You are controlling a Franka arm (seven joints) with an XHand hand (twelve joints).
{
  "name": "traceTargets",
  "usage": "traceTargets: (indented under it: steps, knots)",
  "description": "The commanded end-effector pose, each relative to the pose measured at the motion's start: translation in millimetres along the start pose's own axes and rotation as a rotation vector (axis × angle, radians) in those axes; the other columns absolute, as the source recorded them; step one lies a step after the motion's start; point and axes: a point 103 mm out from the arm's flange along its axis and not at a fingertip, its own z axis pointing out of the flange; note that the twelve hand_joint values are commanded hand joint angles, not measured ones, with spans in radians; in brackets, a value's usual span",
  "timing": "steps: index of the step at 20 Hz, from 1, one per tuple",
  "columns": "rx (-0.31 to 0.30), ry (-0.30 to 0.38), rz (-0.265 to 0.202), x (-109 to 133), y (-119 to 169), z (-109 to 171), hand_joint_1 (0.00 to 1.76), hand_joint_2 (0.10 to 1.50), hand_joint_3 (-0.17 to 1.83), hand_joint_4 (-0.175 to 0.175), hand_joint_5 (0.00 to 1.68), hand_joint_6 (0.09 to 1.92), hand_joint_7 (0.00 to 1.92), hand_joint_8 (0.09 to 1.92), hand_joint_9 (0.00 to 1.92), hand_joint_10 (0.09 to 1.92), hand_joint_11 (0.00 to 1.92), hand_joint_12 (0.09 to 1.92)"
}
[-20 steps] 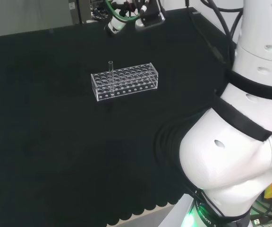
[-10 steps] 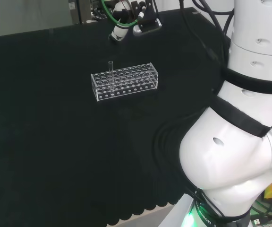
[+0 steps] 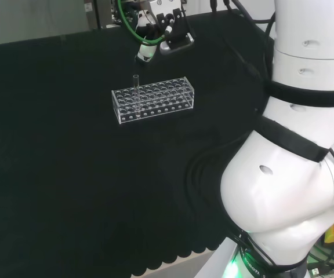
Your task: Pick up the test tube.
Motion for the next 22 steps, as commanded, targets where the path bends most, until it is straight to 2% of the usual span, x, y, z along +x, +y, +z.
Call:
traceTargets:
  steps: [1, 7, 14, 22]
  knots:
    - [0.024, -0.012, -0.024, 10, 9, 8, 0.80, 0.92, 0.05, -0.073, 0.35, 0.09, 0.13, 0.81, 0.00, 0.71, 0.00, 1.24]
    - [0.024, 0.004, -0.041, 19, 12, 15, 0.80, 0.90, 0.07, -0.089, 0.39, 0.09, 0.38, 0.91, 0.06, 0.91, 0.00, 1.29]
    - [0.015, 0.018, -0.067, 30, 11, 21, 0.84, 0.87, 0.13, -0.110, 0.51, 0.11, 0.54, 0.93, 0.28, 0.90, 0.00, 1.44]
    - [0.037, 0.021, -0.081, 38, 10, 31, 0.87, 0.68, 0.51, -0.111, 0.44, 0.43, 0.64, 0.86, 0.39, 0.85, 0.00, 1.51]
